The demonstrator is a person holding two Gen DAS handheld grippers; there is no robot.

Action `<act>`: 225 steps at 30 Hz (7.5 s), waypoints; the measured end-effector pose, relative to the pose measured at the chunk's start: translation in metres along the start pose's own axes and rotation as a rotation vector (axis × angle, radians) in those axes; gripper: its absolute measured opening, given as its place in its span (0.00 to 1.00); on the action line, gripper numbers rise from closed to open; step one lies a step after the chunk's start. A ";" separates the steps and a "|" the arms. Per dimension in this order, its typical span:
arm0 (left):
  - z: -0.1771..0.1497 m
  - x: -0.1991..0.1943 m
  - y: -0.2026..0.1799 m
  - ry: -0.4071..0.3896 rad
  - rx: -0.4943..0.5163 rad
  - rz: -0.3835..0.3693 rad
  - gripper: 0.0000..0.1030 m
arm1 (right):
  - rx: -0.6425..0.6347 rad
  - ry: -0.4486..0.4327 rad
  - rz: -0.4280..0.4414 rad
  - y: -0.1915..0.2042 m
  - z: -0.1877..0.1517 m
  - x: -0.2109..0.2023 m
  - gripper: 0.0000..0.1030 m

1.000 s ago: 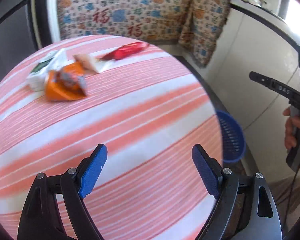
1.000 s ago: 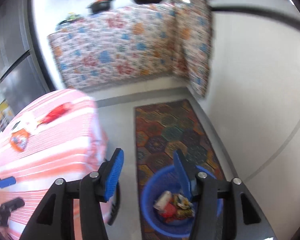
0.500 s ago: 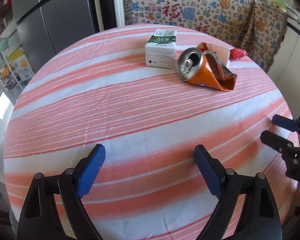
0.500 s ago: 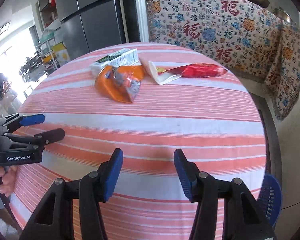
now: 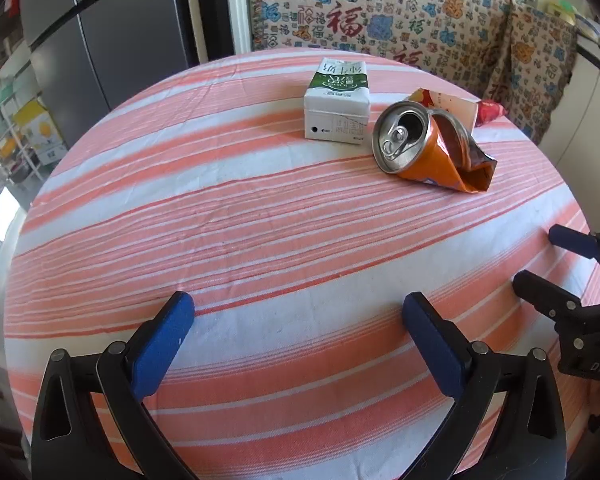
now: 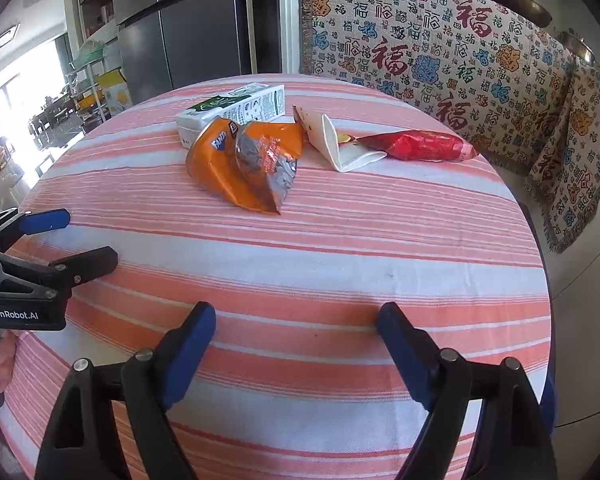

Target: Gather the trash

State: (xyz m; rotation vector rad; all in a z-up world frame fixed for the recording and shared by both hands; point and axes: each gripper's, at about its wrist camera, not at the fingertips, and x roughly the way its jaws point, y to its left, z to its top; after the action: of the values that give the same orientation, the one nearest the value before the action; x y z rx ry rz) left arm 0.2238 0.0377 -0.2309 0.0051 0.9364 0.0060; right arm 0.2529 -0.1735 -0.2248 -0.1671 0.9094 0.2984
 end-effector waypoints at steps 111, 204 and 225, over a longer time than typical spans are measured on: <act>0.007 -0.119 -0.187 -0.056 0.176 -0.439 0.49 | 0.369 -0.038 -0.059 -0.127 -0.062 -0.163 0.78; 0.021 0.004 -0.071 0.020 0.065 -0.148 0.84 | 0.134 -0.045 -0.099 -0.058 -0.034 -0.044 0.85; 0.019 0.013 -0.062 0.007 0.090 -0.066 1.00 | 0.115 -0.020 -0.096 -0.057 -0.024 -0.008 0.88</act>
State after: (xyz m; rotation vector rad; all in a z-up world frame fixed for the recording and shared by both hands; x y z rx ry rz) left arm 0.2464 -0.0243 -0.2305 0.0580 0.9430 -0.0972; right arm 0.2492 -0.2356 -0.2319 -0.1008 0.8931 0.1578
